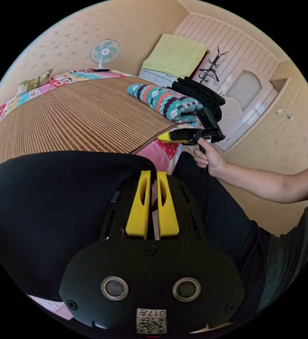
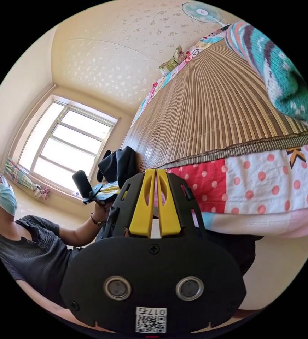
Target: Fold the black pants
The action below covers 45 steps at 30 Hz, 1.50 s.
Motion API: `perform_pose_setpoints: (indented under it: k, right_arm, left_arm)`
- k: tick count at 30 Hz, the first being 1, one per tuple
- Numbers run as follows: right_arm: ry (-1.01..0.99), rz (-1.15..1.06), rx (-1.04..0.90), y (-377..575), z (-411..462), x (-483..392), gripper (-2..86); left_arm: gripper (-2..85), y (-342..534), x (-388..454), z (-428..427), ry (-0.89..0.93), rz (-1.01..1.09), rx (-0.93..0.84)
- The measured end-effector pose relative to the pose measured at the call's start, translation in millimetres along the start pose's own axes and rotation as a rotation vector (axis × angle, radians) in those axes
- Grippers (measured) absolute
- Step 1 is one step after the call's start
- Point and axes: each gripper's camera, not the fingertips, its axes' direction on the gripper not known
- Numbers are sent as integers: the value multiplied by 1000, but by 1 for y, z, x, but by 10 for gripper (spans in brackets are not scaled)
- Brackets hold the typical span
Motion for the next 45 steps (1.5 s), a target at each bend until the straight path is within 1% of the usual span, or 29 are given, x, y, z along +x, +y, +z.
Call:
perform_pose_setpoints:
  k: [3,4,6,7,9,10,11,12,14,15,16,17,18,19,20,22,25,26,30,34,35,38,40,42,45]
  right_arm:
    - [-19,12,9,2,3,6,5]
    - [-24,16,10,2,6,7,5]
    - [-27,17,6,3,10,9,5]
    - [-26,17,2,3,14,10,5]
    - [-22,24,-1,3,19,12,5]
    - [-19,33,-4,4,23,13,5]
    - [-18,38,-6,4,25,14,5]
    - [-17,43,-11,4,29,16,5]
    - [-15,41,-10,6,34,17,5]
    - [-10,41,-4,7,37,17,5]
    - [-6,43,1,9,41,18,5]
    - [-5,45,3,10,43,18,5]
    - [-1,48,3,11,47,19,5]
    - [4,52,-2,12,52,19,5]
    - [8,54,-6,12,55,20,5]
    - [23,64,-31,13,68,21,5]
    - [37,72,-38,18,83,22,5]
    - [39,72,-36,19,85,21,6]
    - [61,60,4,33,101,15,6]
    - [119,23,49,49,117,3,5]
    - [131,13,50,51,120,0,5]
    - [202,-24,37,59,139,-15,5]
    - [267,-23,28,65,161,-33,5]
    - [268,-56,26,69,186,-54,6]
    - [249,-180,-28,69,242,-101,7]
  left_arm:
    - [37,29,21,14,18,-23,0]
    - [39,42,21,13,24,-66,15]
    - [36,61,14,-1,34,-119,68]
    - [24,73,7,-19,30,-140,124]
    - [21,87,-6,-51,-6,-175,205]
    - [24,97,-16,-75,-62,-213,259]
    - [28,108,-24,-99,-157,-257,311]
    - [30,114,-27,-111,-218,-281,337]
    - [34,139,-37,-153,-467,-352,438]
    - [34,145,-39,-161,-528,-369,460]
    - [33,157,-48,-176,-636,-411,483]
    - [29,168,-59,-187,-704,-453,475]
    - [27,172,-66,-191,-723,-471,466]
    - [13,182,-80,-198,-726,-480,451]
    - [5,190,-91,-199,-693,-446,443]
    - [4,201,-104,-195,-685,-424,423]
    - [18,227,-112,-177,-716,-411,458]
    - [31,231,-116,-176,-696,-443,491]
    - [46,229,-130,-175,-678,-445,488]
    - [59,238,-161,-180,-548,-512,530]
    - [75,243,-170,-184,-511,-545,545]
    - [99,252,-193,-189,-409,-601,583]
    - [102,254,-201,-191,-374,-613,590]
    - [104,254,-205,-193,-365,-616,595]
    - [104,251,-208,-195,-380,-602,594]
